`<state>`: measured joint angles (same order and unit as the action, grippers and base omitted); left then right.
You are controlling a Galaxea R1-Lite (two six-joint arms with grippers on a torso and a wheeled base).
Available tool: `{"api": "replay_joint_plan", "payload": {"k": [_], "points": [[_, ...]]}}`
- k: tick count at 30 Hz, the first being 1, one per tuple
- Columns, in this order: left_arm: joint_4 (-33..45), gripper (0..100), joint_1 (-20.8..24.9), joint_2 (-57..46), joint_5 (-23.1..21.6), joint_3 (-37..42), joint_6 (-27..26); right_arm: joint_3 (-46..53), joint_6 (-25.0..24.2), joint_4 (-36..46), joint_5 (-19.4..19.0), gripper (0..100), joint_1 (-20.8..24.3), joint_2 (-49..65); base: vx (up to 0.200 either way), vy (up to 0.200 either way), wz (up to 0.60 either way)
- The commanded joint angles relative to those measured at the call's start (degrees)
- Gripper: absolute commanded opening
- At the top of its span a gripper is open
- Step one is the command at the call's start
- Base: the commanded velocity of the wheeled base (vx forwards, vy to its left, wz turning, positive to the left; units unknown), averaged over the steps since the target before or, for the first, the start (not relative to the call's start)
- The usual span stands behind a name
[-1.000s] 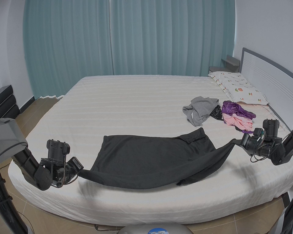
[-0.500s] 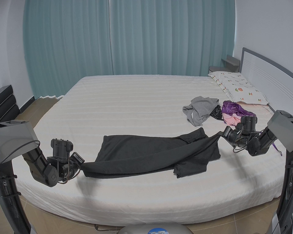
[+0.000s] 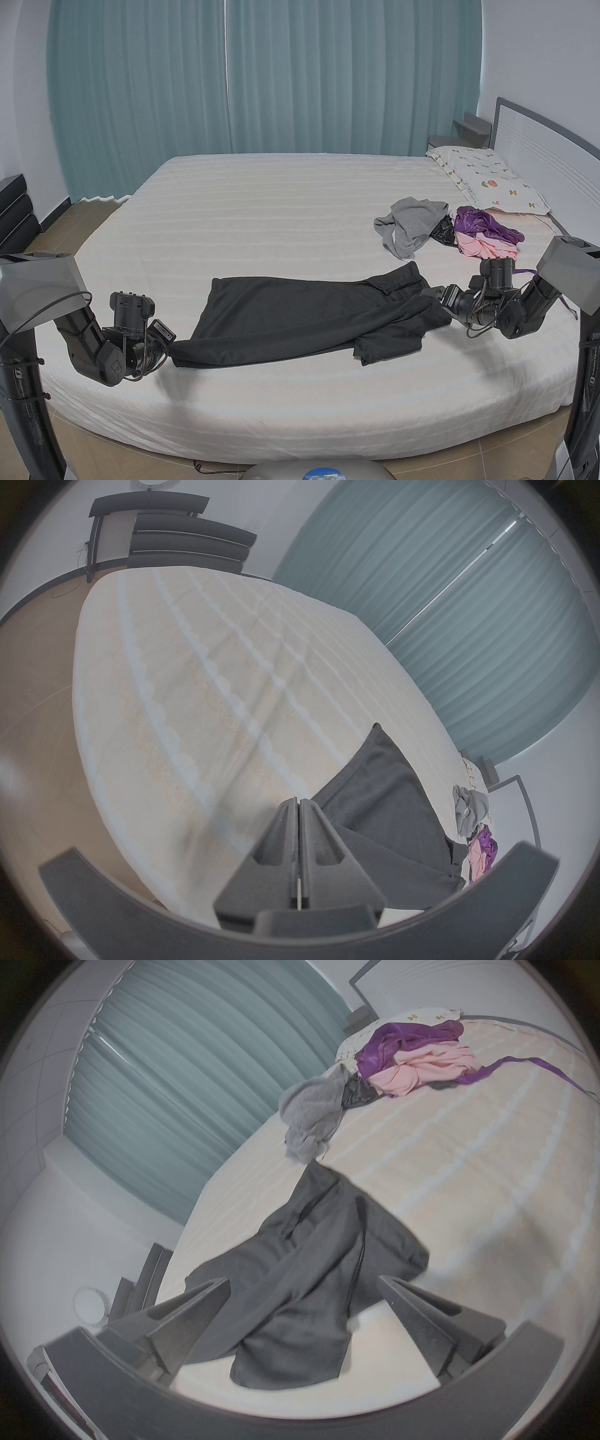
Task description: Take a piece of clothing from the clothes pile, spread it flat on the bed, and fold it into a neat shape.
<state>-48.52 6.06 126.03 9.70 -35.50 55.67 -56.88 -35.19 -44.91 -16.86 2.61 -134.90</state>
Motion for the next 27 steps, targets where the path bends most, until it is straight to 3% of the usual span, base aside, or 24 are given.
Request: {"api": "replay_joint_plan", "payload": {"k": [1,7,15,23,27], "points": [[0.0,0,0.1,-0.1,0.0,0.5,0.0,7.2,1.3,0.5,-2.1,100,2.9,4.8,0.000,0.000,0.00],[0.0,0,0.2,-0.2,0.0,0.6,0.0,10.3,2.1,0.8,-1.5,100,6.4,1.7,0.000,0.000,0.00],[0.0,0,0.2,-0.2,-0.1,0.8,0.0,9.2,2.2,4.5,-0.9,100,6.9,0.3,0.000,0.000,0.00],[0.0,0,0.2,-0.2,-0.1,0.8,0.0,3.3,2.1,8.1,-0.7,100,8.4,-1.9,0.000,0.000,0.00],[-0.1,0,0.2,-0.2,-0.1,0.8,0.0,-0.6,2.1,10.1,1.2,100,9.7,-4.1,0.000,0.000,0.00]]}}
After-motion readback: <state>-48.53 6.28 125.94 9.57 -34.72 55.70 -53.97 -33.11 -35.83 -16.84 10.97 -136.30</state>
